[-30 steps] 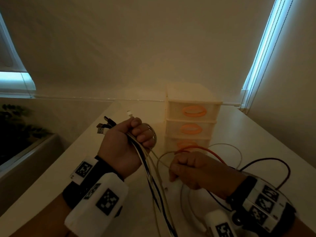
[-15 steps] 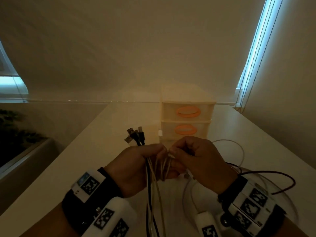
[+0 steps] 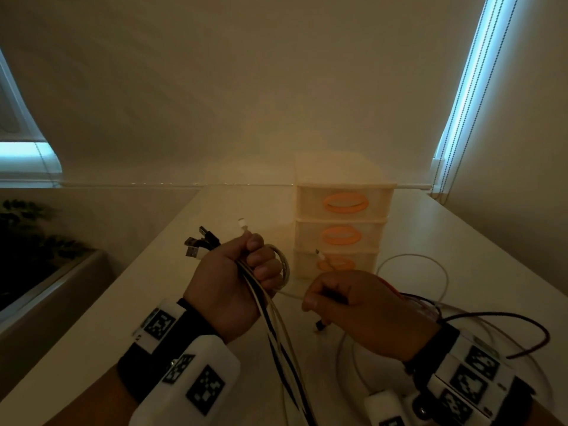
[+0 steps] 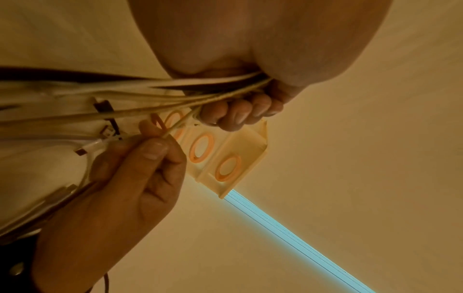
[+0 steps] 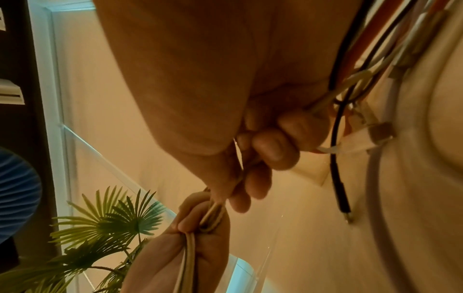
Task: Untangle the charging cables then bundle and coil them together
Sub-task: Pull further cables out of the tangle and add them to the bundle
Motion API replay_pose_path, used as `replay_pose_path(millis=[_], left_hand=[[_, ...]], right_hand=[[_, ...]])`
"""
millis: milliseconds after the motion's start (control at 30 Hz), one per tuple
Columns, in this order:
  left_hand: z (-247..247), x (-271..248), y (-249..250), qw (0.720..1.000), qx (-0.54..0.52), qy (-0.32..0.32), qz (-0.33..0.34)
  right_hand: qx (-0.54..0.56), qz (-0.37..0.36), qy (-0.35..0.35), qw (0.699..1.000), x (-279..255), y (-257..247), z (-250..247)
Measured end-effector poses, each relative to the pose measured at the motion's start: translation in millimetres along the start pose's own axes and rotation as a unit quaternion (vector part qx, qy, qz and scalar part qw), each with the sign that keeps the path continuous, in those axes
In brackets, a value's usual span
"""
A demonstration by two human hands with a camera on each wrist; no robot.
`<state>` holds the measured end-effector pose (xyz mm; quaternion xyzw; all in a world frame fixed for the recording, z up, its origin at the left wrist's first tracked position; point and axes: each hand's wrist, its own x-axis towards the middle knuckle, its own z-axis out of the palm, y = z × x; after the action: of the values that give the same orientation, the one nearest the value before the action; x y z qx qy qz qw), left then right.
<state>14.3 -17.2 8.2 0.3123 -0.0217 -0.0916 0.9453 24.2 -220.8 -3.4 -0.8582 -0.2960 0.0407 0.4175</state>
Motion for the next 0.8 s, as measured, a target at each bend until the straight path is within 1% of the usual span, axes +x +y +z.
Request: replay_pose_path(millis=[67,133,167,200,233,300,333,367,467,500,533,567,633,667,700,733,800], left_hand=[[-0.7,0.2,4.3,1.0,-0.008,0.0,0.009],[-1.6,0.1,9.0,1.0,-0.016,-0.005,0.018],[-2.0,0.0,10.4,1.0,-0.018,-0.009,0.021],[-2.0,-0.1,11.2,0.999,-0.019,-0.013,0.022],[-1.4,-0.4,11.6,0.999,-0.018,-0.016,0.023],[-0.4,-1.0,12.4,0.999,-0.016,-0.023,0.025],[-0.6,-1.2,13.6,0.999,-0.014,-0.026,0.029],[-0.5,-1.7,15.5,0.999,-0.011,-0.028,0.033],[-0.2,-3.7,23.5,0.998,0.012,-0.043,0.047],[-0.1,-4.5,26.5,0.997,0.016,-0.055,0.047],[-0.4,-5.2,29.4,0.996,0.018,-0.074,0.043],[-1.0,-5.7,31.9,0.994,0.02,-0.098,0.032],[-0.8,-8.1,31.4,0.988,0.043,-0.146,-0.009],[-1.3,-9.3,27.2,0.984,0.071,-0.161,-0.034],[0.1,-11.2,20.5,0.977,0.11,-0.174,-0.059],[1.8,-13.1,12.0,0.967,0.159,-0.183,-0.082],[4.5,-15.6,-4.0,0.943,0.256,-0.171,-0.124]], right_hand=[[0.002,-0.002,-0.074,0.997,-1.4,-0.4,-2.9],[-0.02,0.0,-0.159,0.987,-3.4,-0.7,-9.0],[-0.021,0.004,-0.182,0.983,-4.0,-0.4,-11.9],[-0.017,0.013,-0.183,0.983,-3.8,0.8,-13.9],[-0.012,0.021,-0.164,0.986,-3.4,1.5,-15.3],[-0.016,0.034,-0.095,0.995,-2.2,4.2,-15.3],[-0.018,0.038,-0.077,0.996,-1.8,4.7,-14.8],[-0.019,0.042,-0.083,0.995,-1.9,4.4,-14.5],[0.018,0.047,-0.186,0.981,-5.8,-0.4,-12.5],[0.025,0.05,-0.199,0.978,-6.3,-2.0,-12.1],[0.008,0.054,-0.183,0.982,-5.2,-1.7,-12.1],[-0.028,0.058,-0.134,0.989,-2.8,0.6,-12.3],[-0.085,0.065,0.015,0.994,4.5,10.3,-13.2],[-0.083,0.061,0.081,0.991,7.7,14.2,-13.1],[-0.07,0.05,0.129,0.988,9.7,17.2,-11.4],[-0.051,0.033,0.158,0.986,10.2,18.5,-7.7],[-0.005,-0.013,0.178,0.984,8.2,15.0,0.8]])
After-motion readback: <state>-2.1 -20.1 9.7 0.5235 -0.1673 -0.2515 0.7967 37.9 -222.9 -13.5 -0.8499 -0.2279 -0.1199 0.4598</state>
